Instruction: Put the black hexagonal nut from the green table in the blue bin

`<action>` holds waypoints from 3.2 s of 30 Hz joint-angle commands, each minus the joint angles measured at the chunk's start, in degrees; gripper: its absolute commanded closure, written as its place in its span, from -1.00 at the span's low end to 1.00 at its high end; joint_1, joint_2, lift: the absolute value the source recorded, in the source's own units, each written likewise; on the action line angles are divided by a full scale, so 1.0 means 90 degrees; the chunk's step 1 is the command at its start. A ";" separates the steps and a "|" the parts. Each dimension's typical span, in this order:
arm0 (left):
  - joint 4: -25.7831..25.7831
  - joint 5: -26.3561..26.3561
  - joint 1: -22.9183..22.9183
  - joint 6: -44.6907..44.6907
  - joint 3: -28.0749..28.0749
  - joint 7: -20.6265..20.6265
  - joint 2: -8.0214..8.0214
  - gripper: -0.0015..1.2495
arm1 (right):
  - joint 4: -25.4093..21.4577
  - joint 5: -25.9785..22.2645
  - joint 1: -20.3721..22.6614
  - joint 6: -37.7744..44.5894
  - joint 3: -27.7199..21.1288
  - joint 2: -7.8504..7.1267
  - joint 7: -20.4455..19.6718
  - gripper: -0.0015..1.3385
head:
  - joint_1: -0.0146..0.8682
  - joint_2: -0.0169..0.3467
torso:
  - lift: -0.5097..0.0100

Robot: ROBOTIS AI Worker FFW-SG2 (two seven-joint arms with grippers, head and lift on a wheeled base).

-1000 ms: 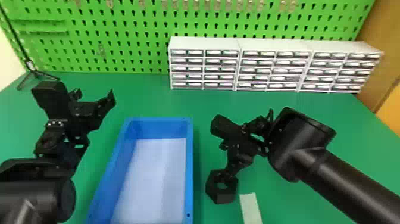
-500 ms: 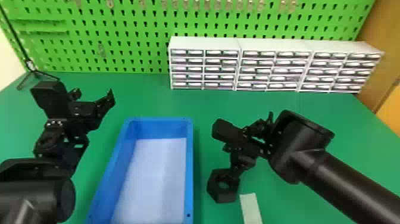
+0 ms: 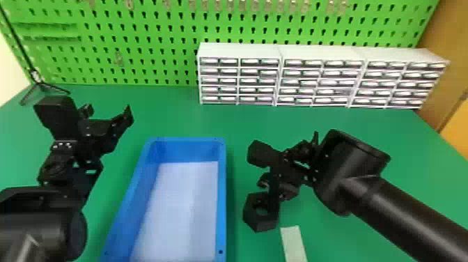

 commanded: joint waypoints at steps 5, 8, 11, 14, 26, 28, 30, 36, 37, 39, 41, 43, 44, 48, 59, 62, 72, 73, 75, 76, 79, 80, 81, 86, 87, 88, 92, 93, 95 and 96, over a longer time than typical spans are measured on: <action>-0.0020 0.0007 0.0025 -0.0001 0.0017 0.0004 0.0000 -0.45 | -0.0402 -0.0012 -0.0017 0.0192 0.0082 -0.0190 0.0000 0.39 | 0.59 -0.76 | 0.59; -0.0020 0.0007 0.0035 -0.0001 0.0017 0.0004 0.0000 -0.45 | -0.0480 -0.0022 -0.0037 0.0241 0.0111 -0.0268 0.0000 0.40 | 0.59 -0.76 | 0.59; -0.0020 0.0007 0.0035 -0.0001 0.0007 0.0004 0.0000 -0.45 | -0.0500 -0.0022 -0.0046 0.0270 0.0131 -0.0308 0.0000 0.44 | 0.59 -0.76 | 0.59; -0.0030 0.0007 0.0035 -0.0001 0.0007 0.0004 0.0000 -0.45 | -0.0539 -0.0022 -0.0046 0.0289 0.0131 -0.0317 0.0000 0.45 | 0.59 -0.76 | 0.59; -0.0039 0.0007 0.0045 -0.0001 0.0036 -0.0005 0.0000 -0.45 | -0.0744 -0.0461 -0.0369 0.0416 0.0023 -0.0649 0.0039 0.45 | 0.59 -0.76 | 0.59; -0.0039 0.0007 0.0045 -0.0001 0.0036 0.0004 0.0000 -0.45 | -0.0763 -0.0500 -0.0427 0.0426 -0.0045 -0.0708 0.0088 0.45 | 0.59 -0.76 | 0.59; -0.0049 0.0007 0.0035 -0.0001 0.0036 0.0004 0.0000 -0.45 | -0.0763 -0.0598 -0.0505 0.0426 -0.0114 -0.0776 0.0117 0.45 | 0.59 -0.76 | 0.59; -0.0049 -0.0002 0.0035 -0.0001 0.0017 0.0004 0.0000 -0.45 | -0.0763 -0.0842 -0.0808 0.0436 -0.0192 -0.0962 0.0156 0.45 | 0.59 -0.76 | 0.59; -0.0049 -0.0002 0.0025 -0.0001 0.0017 0.0004 0.0000 -0.45 | -0.0763 -0.0901 -0.0847 0.0436 -0.0211 -0.0991 0.0156 0.45 | 0.59 -0.76 | 0.59; -0.0049 -0.0012 0.0016 -0.0001 0.0007 -0.0005 0.0000 -0.45 | -0.0773 -0.0998 -0.0935 0.0436 -0.0270 -0.1040 0.0156 0.45 | 0.59 -0.76 | 0.59; -0.0049 -0.0012 0.0016 -0.0001 0.0007 0.0004 0.0000 -0.45 | -0.0802 -0.1067 -0.1023 0.0436 -0.0348 -0.1059 0.0156 0.45 | 0.59 -0.76 | 0.59; -0.0049 -0.0022 0.0006 -0.0001 -0.0003 0.0004 0.0000 -0.45 | -0.0871 -0.1106 -0.1091 0.0475 -0.0416 -0.1069 0.0166 0.45 | 0.59 -0.76 | 0.59; -0.0049 -0.0022 -0.0004 -0.0001 -0.0003 -0.0005 0.0000 -0.45 | -0.0900 -0.1184 -0.1140 0.0475 -0.0455 -0.1079 0.0156 0.45 | 0.59 -0.76 | 0.59; -0.0049 -0.0022 -0.0004 -0.0001 -0.0022 0.0004 0.0000 -0.45 | -0.1017 -0.1409 -0.1335 0.0494 -0.0543 -0.1099 0.0156 0.45 | 0.59 -0.76 | 0.59; -0.0049 -0.0041 0.0006 0.0009 -0.0022 0.0004 0.0000 -0.45 | -0.1388 -0.2385 -0.1736 0.0534 -0.0690 -0.0884 -0.0078 0.45 | 0.59 -0.76 | 0.59; -0.0039 -0.0022 0.0016 0.0009 -0.0012 0.0004 0.0000 -0.45 | -0.1398 -0.2942 -0.1746 0.0475 -0.0690 -0.0806 -0.0225 0.45 | 0.59 -0.76 | 0.59; -0.0049 0.0017 0.0045 0.0019 -0.0003 0.0004 0.0000 -0.45 | -0.1545 -0.3450 -0.1599 0.0338 -0.0543 -0.0337 -0.0527 0.45 | 0.59 -0.76 | 0.59; -0.0049 0.0017 0.0035 0.0019 -0.0012 0.0004 0.0000 -0.45 | -0.1554 -0.3489 -0.1580 0.0338 -0.0494 -0.0298 -0.0567 0.45 | 0.59 -0.76 | 0.59; -0.0049 0.0017 0.0035 0.0029 -0.0032 0.0004 0.0000 -0.45 | -0.1554 -0.3577 -0.1492 0.0309 -0.0397 -0.0181 -0.0654 0.45 | 0.59 -0.76 | 0.59; -0.0049 0.0017 0.0035 0.0038 -0.0022 0.0004 0.0000 -0.45 | -0.1564 -0.3616 -0.1462 0.0309 -0.0348 -0.0132 -0.0703 0.45 | 0.59 -0.76 | 0.59; -0.0049 0.0017 0.0025 0.0058 -0.0022 0.0004 0.0000 -0.45 | -0.1564 -0.3635 -0.1355 0.0250 -0.0211 0.0054 -0.0811 0.45 | 0.59 -0.76 | 0.59; -0.0049 0.0017 0.0025 0.0058 -0.0032 0.0004 0.0000 -0.45 | -0.1564 -0.3655 -0.1326 0.0241 -0.0143 0.0112 -0.0859 0.45 | 0.59 -0.76 | 0.59; -0.0039 0.0017 0.0016 0.0068 -0.0042 0.0004 0.0000 -0.45 | -0.1564 -0.3655 -0.1316 0.0211 -0.0084 0.0132 -0.0899 0.45 | 0.59 -0.76 | 0.59; -0.0049 0.0017 0.0016 0.0077 -0.0042 0.0024 0.0000 -0.45 | -0.1554 -0.3528 -0.1247 0.0201 0.0072 0.0376 -0.1006 0.45 | 0.59 -0.76 | 0.59; -0.0039 0.0027 0.0016 0.0077 -0.0042 0.0024 0.0000 -0.45 | -0.1554 -0.3469 -0.1228 0.0201 0.0082 0.0435 -0.1025 0.45 | 0.59 -0.76 | 0.59; -0.0049 0.0027 0.0025 0.0077 -0.0042 0.0024 0.0000 -0.45 | -0.1545 -0.3430 -0.1228 0.0201 0.0121 0.0474 -0.1035 0.45 | 0.59 -0.76 | 0.59; -0.0039 0.0027 0.0006 0.0077 -0.0061 0.0043 0.0000 -0.45 | -0.1418 -0.3293 -0.1189 0.0153 0.0277 0.0640 -0.1094 0.45 | 0.59 -0.76 | 0.59; -0.0039 0.0027 0.0006 0.0077 -0.0071 0.0043 0.0000 -0.45 | -0.1369 -0.3245 -0.1169 0.0143 0.0336 0.0679 -0.1113 0.45 | 0.59 -0.76 | 0.59; -0.0039 0.0027 0.0006 0.0077 -0.0071 0.0043 0.0000 -0.45 | -0.1271 -0.3205 -0.1160 0.0123 0.0433 0.0728 -0.1201 0.47 | 0.59 -0.76 | 0.59; -0.0039 0.0027 0.0006 0.0077 -0.0081 0.0053 0.0000 -0.45 | -0.1222 -0.3205 -0.1140 0.0114 0.0463 0.0747 -0.1221 0.49 | 0.59 -0.76 | 0.59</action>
